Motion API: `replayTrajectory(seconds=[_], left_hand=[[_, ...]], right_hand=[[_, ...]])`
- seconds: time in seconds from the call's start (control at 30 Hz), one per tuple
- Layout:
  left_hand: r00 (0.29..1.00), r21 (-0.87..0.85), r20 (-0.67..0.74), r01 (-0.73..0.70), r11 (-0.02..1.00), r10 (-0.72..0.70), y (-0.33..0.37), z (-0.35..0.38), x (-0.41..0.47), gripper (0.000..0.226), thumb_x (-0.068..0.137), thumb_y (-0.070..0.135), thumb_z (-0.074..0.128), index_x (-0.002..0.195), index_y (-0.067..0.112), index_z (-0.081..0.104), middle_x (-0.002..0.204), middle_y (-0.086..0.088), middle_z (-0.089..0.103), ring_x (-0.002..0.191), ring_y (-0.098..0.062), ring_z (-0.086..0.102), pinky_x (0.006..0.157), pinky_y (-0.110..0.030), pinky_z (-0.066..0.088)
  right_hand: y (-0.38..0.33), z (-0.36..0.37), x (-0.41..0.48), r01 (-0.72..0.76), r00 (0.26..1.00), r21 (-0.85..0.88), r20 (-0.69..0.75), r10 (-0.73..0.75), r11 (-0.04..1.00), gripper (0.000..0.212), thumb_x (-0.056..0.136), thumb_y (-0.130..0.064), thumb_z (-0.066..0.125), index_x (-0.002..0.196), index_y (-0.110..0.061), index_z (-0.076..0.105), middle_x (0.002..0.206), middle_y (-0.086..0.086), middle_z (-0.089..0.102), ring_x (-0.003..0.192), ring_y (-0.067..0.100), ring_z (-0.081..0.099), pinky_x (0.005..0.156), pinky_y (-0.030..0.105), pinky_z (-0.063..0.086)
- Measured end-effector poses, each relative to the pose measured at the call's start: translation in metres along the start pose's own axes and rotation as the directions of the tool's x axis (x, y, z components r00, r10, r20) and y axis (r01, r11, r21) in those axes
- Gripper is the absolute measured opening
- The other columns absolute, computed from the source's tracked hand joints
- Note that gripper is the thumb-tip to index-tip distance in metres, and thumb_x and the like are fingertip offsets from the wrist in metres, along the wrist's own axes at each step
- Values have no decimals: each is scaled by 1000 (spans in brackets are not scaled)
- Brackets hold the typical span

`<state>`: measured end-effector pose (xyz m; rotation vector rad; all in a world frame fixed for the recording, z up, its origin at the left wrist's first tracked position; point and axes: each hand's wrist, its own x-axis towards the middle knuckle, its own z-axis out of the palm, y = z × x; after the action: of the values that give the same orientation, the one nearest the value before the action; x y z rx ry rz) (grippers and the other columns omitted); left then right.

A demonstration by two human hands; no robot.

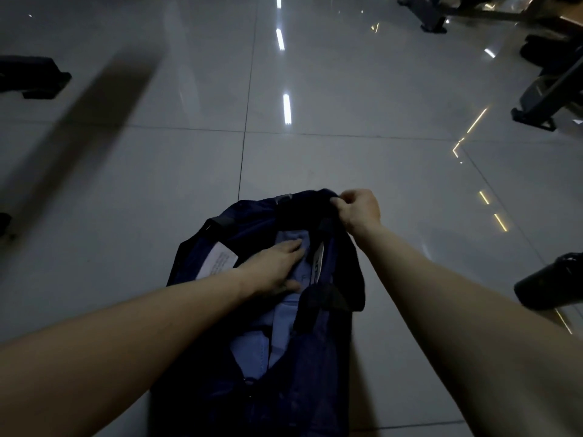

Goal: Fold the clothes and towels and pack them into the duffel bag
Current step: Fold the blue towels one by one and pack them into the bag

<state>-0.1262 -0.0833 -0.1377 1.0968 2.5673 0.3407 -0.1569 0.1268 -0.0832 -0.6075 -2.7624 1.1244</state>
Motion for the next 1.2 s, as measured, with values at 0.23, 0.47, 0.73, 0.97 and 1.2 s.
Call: replayTrajectory(seconds=[0.23,0.47,0.73,0.97,1.2], left_hand=[[993,117,-116,6,993,7,4,-10,-11,82,91,53,65,152,5,37,162,-13,30,147,-29,32,119,-33,27],[800,405,-572,83,911,182,3,-26,-35,34,80,23,76,110,9,71,123,-14,67,112,-33,61,95,-43,46],[827,286,-458,485,827,-327,-27,-52,-45,24,97,41,58,107,19,63,105,-4,65,96,-27,62,74,-36,39],[663,-435,-465,407,803,-587,-40,-74,-39,23,97,36,63,83,20,73,75,3,68,75,-22,65,59,-28,37],[699,-714,-250,334,615,-670,-45,-78,-51,26,96,38,65,82,17,71,82,-2,71,85,-25,69,71,-33,50]], right_hand=[[1,-15,-11,51,989,-274,150,-10,960,28,92,-41,64,89,-14,70,85,6,70,86,29,66,68,31,45],[-32,-25,-50,56,988,-265,156,-15,963,59,80,-65,62,110,-15,51,99,2,62,91,27,61,76,38,50],[-8,-19,-86,85,980,-499,197,17,863,33,87,-38,64,100,-13,47,100,9,61,94,35,63,68,35,42],[28,-25,-76,-118,972,14,205,113,993,29,88,-31,75,75,-6,68,69,8,70,66,24,68,57,35,48],[27,-41,-84,-278,866,326,491,89,903,34,93,-31,72,100,2,72,93,12,77,81,19,74,64,25,58]])
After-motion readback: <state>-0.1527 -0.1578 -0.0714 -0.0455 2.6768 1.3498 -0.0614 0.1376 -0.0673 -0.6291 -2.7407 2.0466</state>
